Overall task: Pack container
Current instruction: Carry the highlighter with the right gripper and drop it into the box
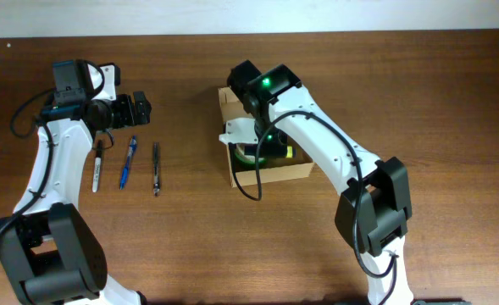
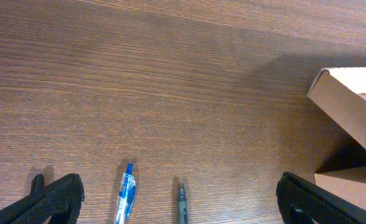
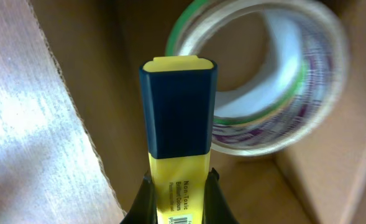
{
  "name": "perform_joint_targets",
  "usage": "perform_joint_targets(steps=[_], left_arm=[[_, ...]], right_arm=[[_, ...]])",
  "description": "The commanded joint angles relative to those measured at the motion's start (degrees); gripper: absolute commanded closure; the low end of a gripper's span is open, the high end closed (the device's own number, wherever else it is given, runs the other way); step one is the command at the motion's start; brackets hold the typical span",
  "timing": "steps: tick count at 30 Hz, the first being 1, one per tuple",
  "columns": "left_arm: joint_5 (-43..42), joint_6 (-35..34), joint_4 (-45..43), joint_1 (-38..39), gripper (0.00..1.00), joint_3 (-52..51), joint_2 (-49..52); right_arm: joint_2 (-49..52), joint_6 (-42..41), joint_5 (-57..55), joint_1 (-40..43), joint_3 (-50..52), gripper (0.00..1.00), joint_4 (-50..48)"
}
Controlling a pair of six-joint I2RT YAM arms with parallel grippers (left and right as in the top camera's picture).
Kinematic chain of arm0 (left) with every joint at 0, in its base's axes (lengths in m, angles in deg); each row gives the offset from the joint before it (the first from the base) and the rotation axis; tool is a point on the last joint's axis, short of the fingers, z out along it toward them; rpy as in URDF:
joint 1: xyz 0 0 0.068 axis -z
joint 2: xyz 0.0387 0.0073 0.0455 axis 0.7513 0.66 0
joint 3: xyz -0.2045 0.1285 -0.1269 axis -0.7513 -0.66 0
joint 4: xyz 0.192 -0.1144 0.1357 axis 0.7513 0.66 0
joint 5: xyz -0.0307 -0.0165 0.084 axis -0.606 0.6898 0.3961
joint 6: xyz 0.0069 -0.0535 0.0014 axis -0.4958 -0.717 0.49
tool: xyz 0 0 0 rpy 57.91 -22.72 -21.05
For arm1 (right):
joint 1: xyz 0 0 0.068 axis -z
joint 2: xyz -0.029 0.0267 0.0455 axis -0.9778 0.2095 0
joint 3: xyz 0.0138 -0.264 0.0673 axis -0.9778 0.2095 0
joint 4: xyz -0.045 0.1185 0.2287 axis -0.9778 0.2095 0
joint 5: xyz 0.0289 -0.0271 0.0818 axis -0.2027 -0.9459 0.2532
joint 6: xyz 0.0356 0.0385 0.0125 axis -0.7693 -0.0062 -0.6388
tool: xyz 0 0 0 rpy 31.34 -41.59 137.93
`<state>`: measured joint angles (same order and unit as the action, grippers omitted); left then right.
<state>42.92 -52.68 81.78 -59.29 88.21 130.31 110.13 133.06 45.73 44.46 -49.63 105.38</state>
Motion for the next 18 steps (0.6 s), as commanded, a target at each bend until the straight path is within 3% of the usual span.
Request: perform_joint_targets(steps=[1, 10, 11, 13, 18], left_arm=[[-0.83, 1.11, 0.02, -0.07, 0.01, 0.81, 0.44], [-0.83, 1.11, 0.02, -0.07, 0.01, 0.79, 0.44], [-0.83, 1.11, 0.02, -0.07, 0.01, 0.79, 0.44], [-0.83, 1.11, 0.02, -0.07, 0.01, 0.79, 0.44], [-0.83, 1.11, 0.02, -0.07, 0.01, 0.79, 0.44]], right_arm=[[0.5, 0.39, 1.46, 0.22, 2.29, 0.96, -0.74], [0.52, 0.37, 2.95, 0.2, 5.66, 0.96, -3.15], [0.52, 0.37, 2.97, 0.22, 5.66, 0.94, -3.19], [0.52, -0.22, 2.93, 0.22, 5.64, 0.81, -3.32], [-0.35, -1.16, 2.54, 0.09, 5.51, 0.72, -2.89]])
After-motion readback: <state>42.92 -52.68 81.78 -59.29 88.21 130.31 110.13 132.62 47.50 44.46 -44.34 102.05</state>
